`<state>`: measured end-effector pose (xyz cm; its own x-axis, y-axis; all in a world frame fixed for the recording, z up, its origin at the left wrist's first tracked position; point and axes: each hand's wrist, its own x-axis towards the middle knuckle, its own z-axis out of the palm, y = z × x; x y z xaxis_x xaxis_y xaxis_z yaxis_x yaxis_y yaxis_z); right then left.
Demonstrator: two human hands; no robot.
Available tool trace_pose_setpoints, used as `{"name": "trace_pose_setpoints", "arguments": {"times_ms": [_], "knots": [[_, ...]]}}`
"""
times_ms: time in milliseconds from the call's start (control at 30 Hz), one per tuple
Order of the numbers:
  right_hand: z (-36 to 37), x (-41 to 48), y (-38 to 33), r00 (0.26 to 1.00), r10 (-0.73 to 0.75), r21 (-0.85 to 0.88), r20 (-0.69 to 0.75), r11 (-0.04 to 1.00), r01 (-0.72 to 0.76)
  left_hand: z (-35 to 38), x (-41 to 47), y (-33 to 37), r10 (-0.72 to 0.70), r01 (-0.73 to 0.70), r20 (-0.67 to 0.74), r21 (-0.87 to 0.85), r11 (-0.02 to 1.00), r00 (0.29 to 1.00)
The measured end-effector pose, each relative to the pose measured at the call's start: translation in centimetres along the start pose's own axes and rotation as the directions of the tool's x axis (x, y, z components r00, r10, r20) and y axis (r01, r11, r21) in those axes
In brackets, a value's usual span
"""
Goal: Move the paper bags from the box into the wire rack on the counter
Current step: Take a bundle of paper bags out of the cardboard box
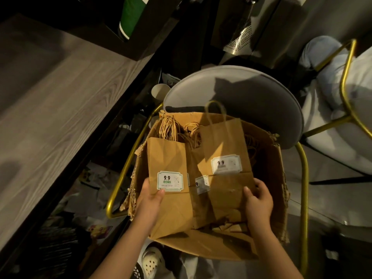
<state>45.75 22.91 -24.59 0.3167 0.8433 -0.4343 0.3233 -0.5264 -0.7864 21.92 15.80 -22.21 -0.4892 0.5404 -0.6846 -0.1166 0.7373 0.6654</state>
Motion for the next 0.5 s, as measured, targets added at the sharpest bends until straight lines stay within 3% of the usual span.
{"name": "trace_pose_setpoints", "arguments": {"times_ms": [67, 133, 233, 500], "knots": [[-0.5, -0.2, -0.8, 0.995, 0.091, 0.172, 0.043, 0.98, -0.097, 0.2, 0.0, 0.0, -0.001, 0.001, 0.019, -0.023, 1.0, 1.0], [-0.6, -0.5, -1.3, 0.979, 0.133, 0.232, 0.158, 0.958, -0.167, 0.4, 0.1, 0.0, -0.005, 0.006, 0.037, -0.042, 0.999, 0.999], [0.5, -1.6, -1.1, 0.94, 0.161, 0.174, 0.301, 0.96, -0.219, 0.7, -0.2, 0.1, -0.009, 0.014, 0.074, -0.065, 0.998, 0.997], [3.7, -5.1, 0.2, 0.865, 0.204, 0.022, 0.459, 0.97, -0.24, 1.2, -1.2, 0.1, -0.024, 0.039, 0.113, -0.135, 0.99, 0.993]]}}
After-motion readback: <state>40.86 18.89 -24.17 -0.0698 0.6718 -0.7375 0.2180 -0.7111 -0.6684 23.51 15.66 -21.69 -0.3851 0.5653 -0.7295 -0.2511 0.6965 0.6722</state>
